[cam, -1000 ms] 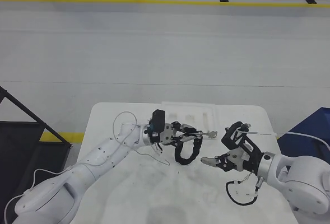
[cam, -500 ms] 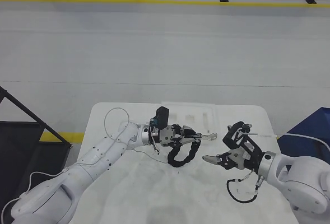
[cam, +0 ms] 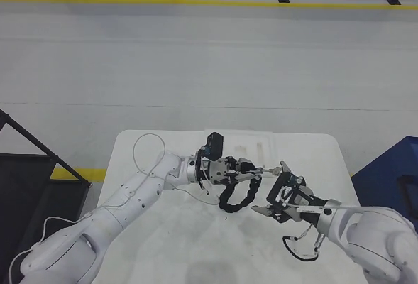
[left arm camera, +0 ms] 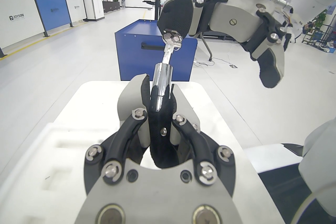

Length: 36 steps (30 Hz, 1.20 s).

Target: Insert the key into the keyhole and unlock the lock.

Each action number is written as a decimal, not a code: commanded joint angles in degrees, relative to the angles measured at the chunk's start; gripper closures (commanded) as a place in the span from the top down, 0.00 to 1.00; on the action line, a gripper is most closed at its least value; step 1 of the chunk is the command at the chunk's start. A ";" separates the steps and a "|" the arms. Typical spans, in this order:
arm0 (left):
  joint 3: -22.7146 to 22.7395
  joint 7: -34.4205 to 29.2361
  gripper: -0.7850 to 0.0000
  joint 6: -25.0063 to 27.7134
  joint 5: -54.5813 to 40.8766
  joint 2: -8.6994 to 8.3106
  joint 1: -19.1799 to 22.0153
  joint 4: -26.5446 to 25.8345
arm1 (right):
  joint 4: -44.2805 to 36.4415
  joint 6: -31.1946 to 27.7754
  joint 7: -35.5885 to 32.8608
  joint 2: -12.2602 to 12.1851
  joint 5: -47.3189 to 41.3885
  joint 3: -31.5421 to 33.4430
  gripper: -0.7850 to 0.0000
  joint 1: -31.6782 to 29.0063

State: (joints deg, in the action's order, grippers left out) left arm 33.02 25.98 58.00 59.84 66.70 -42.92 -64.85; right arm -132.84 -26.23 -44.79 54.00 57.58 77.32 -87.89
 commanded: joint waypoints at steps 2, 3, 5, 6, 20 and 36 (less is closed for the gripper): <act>0.27 -0.72 0.00 0.00 0.58 0.20 0.09 -0.65 | 0.19 0.53 -0.12 0.09 0.96 -1.05 1.00 0.48; 0.40 -0.73 0.00 0.00 0.90 0.24 0.02 -0.79 | 0.30 0.71 -0.28 0.11 1.21 -1.35 1.00 0.68; 0.64 -0.67 0.00 0.00 1.73 0.29 -0.08 -1.05 | 0.46 1.00 -0.67 0.17 1.40 -1.91 1.00 1.08; 0.83 -0.51 0.00 0.00 2.22 0.30 -0.11 -1.19 | 0.54 1.05 -0.81 0.19 1.40 -2.13 1.00 1.29; 1.45 2.07 0.00 0.00 9.30 -0.55 -0.60 -1.99 | 1.63 -4.24 -0.25 -0.34 0.66 1.63 1.00 2.21; -0.01 6.24 0.00 0.00 14.95 -2.69 0.27 -3.58 | 2.21 -13.10 -2.98 -1.29 6.66 2.06 0.44 4.50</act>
State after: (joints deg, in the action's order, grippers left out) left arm 33.02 32.17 58.00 74.79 64.09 -42.68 -68.42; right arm -130.66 -39.30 -47.76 52.70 63.98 79.73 -83.56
